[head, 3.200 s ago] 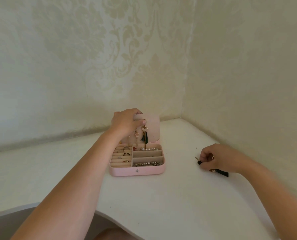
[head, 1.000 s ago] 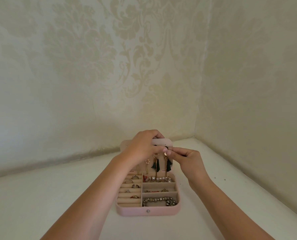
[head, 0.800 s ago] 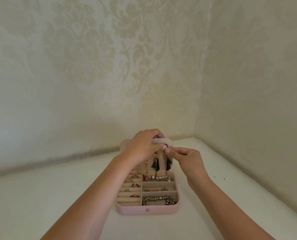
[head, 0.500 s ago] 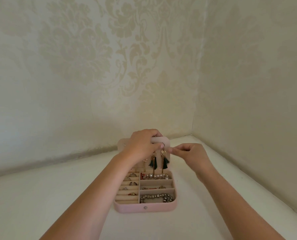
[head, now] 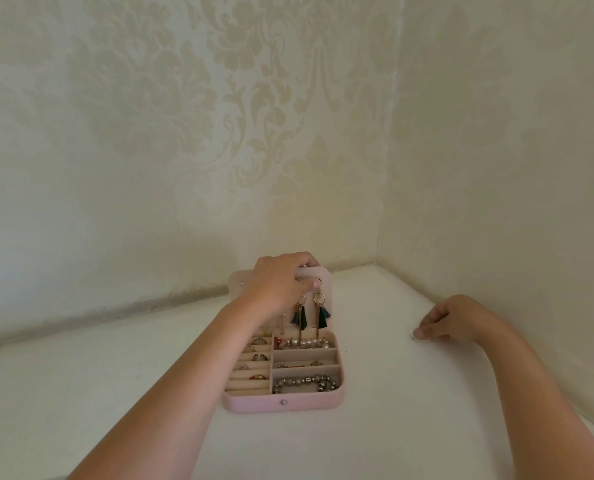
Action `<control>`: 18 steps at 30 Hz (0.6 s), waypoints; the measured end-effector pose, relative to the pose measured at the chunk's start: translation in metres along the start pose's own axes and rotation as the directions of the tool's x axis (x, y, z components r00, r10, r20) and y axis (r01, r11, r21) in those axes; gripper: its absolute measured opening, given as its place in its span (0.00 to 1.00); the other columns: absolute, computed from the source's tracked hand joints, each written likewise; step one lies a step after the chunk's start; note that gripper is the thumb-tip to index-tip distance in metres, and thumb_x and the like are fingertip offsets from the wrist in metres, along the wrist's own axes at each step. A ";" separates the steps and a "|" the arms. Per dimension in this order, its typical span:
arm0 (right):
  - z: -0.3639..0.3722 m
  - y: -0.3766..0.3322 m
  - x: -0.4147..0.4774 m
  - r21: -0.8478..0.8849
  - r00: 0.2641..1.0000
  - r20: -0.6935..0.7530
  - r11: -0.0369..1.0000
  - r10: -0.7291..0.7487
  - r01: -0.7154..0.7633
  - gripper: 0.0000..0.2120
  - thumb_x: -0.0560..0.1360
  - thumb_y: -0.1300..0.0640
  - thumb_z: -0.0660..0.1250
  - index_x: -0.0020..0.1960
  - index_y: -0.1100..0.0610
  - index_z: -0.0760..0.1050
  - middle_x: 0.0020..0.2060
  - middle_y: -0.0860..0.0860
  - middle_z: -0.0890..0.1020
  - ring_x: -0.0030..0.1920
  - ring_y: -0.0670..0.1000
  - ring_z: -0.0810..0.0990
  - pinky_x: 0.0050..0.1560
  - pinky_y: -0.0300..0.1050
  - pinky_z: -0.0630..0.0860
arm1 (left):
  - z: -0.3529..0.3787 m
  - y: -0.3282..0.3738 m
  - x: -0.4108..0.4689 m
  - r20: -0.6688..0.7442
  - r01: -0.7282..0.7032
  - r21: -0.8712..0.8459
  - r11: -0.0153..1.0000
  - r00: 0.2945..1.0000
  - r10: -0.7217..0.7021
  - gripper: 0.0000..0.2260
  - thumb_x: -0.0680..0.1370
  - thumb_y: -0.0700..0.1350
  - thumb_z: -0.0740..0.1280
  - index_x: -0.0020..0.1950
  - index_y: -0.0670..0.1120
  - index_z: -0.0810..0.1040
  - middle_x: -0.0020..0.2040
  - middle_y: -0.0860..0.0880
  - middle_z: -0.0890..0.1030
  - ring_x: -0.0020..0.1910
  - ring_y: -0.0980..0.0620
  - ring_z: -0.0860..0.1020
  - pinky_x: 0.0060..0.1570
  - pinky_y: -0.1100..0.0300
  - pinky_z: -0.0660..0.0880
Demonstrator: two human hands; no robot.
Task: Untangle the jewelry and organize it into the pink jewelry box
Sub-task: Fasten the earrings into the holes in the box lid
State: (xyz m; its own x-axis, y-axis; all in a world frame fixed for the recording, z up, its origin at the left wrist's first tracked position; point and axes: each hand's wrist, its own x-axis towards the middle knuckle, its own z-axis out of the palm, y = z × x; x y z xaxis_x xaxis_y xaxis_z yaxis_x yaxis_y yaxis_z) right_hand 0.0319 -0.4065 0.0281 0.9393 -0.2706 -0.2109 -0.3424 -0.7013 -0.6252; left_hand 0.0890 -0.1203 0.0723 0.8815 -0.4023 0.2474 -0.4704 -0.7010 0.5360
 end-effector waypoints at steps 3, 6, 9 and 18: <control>0.003 0.002 0.001 0.002 0.999 0.017 0.999 -0.045 0.045 0.08 0.62 0.55 0.80 0.38 0.52 0.82 0.35 0.47 0.83 0.38 0.46 0.78 0.39 0.37 0.71 | 0.000 0.001 -0.001 0.000 -0.001 0.016 1.000 1.000 0.001 0.03 0.76 0.50 0.66 0.49 0.57 0.76 0.43 0.55 0.80 0.40 0.55 0.77 0.50 0.57 0.69; 0.011 0.003 0.003 0.006 0.996 0.020 0.996 -0.086 0.086 0.07 0.63 0.58 0.80 0.37 0.52 0.82 0.35 0.46 0.83 0.39 0.44 0.79 0.40 0.36 0.70 | 0.000 0.001 -0.002 -0.003 0.004 0.030 1.000 1.000 -0.004 0.04 0.77 0.50 0.66 0.50 0.58 0.76 0.43 0.54 0.81 0.40 0.55 0.77 0.47 0.58 0.67; 0.015 0.002 0.004 0.017 0.995 0.002 0.995 -0.095 0.095 0.06 0.64 0.58 0.78 0.35 0.52 0.82 0.33 0.46 0.82 0.36 0.44 0.78 0.36 0.35 0.69 | 0.000 0.002 -0.004 -0.004 0.011 0.027 1.000 1.000 -0.010 0.04 0.77 0.50 0.66 0.51 0.57 0.77 0.44 0.54 0.81 0.41 0.53 0.78 0.47 0.58 0.70; 0.016 -0.004 0.000 0.291 0.974 -0.123 0.931 -0.191 0.219 0.02 0.68 0.60 0.75 0.39 0.57 0.83 0.34 0.48 0.82 0.36 0.43 0.76 0.31 0.26 0.68 | 0.005 -0.004 -0.002 -0.048 0.009 0.028 1.000 0.999 -0.008 0.04 0.76 0.51 0.67 0.49 0.59 0.75 0.42 0.54 0.81 0.49 0.48 0.77 0.53 0.50 0.73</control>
State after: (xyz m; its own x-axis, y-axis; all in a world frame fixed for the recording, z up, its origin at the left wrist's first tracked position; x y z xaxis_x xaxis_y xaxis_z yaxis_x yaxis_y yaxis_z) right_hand 0.0334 -0.3934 0.0185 0.9775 -0.2109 0.0065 -0.1067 -0.5207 -0.8470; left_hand 0.0886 -0.1199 0.0652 0.8862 -0.3681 0.2812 -0.4630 -0.7211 0.5154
